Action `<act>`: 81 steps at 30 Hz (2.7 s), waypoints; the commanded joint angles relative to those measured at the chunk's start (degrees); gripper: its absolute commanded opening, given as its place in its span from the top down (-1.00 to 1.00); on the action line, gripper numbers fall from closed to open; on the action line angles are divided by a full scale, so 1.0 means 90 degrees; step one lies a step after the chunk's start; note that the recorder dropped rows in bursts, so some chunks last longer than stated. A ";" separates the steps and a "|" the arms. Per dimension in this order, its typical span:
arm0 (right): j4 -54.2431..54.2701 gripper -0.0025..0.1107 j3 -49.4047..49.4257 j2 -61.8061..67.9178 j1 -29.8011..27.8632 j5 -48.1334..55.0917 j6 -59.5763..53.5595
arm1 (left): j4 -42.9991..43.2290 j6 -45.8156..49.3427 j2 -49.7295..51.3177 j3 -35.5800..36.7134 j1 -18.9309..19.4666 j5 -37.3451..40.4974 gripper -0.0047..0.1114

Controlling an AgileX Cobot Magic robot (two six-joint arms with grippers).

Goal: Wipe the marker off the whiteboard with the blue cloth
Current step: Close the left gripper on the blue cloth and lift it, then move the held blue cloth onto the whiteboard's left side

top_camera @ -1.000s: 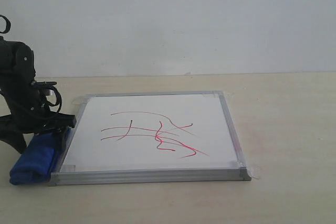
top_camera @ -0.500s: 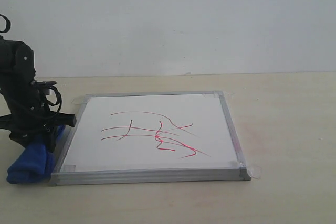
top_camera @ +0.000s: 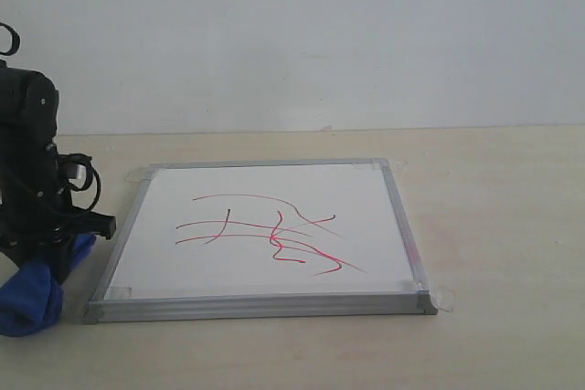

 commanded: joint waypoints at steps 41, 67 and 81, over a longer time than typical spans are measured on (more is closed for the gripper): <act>-0.0015 0.96 -0.0003 -0.0035 0.0003 -0.0036 -0.0017 | -0.1867 0.2326 0.0070 -0.0763 -0.1105 -0.1770 0.85; -0.0015 0.96 -0.0003 -0.0035 0.0003 -0.0036 -0.0017 | -0.0229 0.0599 0.1330 -0.2278 -0.1849 -0.0795 0.85; -0.0015 0.96 -0.0003 -0.0035 0.0003 -0.0036 -0.0017 | 0.1974 0.0250 0.1594 -0.2278 -0.2406 -0.0295 0.85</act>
